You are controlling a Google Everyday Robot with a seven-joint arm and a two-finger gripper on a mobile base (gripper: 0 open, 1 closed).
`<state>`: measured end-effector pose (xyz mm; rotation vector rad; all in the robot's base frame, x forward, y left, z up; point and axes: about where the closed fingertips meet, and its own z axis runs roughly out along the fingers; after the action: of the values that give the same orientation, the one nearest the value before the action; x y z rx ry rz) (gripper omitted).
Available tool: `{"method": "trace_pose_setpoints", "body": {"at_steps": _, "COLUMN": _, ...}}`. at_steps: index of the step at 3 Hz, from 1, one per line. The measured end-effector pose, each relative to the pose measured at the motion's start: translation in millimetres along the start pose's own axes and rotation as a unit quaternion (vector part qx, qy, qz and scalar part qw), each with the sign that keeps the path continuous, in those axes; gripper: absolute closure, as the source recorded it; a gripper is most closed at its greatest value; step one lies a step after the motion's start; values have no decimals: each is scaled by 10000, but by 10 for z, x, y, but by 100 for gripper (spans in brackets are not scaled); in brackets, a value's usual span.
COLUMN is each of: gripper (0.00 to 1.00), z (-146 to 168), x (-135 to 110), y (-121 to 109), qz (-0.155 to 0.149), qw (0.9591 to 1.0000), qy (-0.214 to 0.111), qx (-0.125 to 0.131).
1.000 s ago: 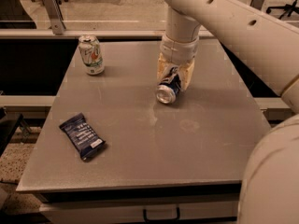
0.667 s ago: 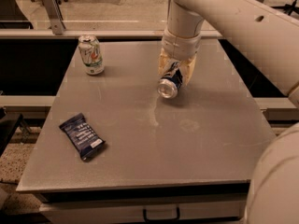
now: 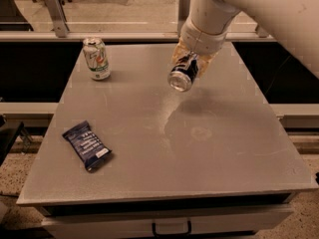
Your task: Place pepsi can upright
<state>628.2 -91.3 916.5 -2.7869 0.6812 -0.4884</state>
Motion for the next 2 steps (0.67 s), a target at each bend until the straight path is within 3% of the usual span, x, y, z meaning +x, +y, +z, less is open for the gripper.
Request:
{"method": "trace_pose_setpoints", "body": {"at_steps": 1, "gripper": 100, "z": -95, "x": 50, "y": -58, "qz": 82, "qw": 9974, "qy": 413, "qx": 585}}
{"method": "trace_pose_setpoints", "body": {"at_steps": 2, "gripper": 100, "z": -103, "x": 24, "y": -60, "qz": 26, "qw": 9909, "qy": 757, "qx": 1116}}
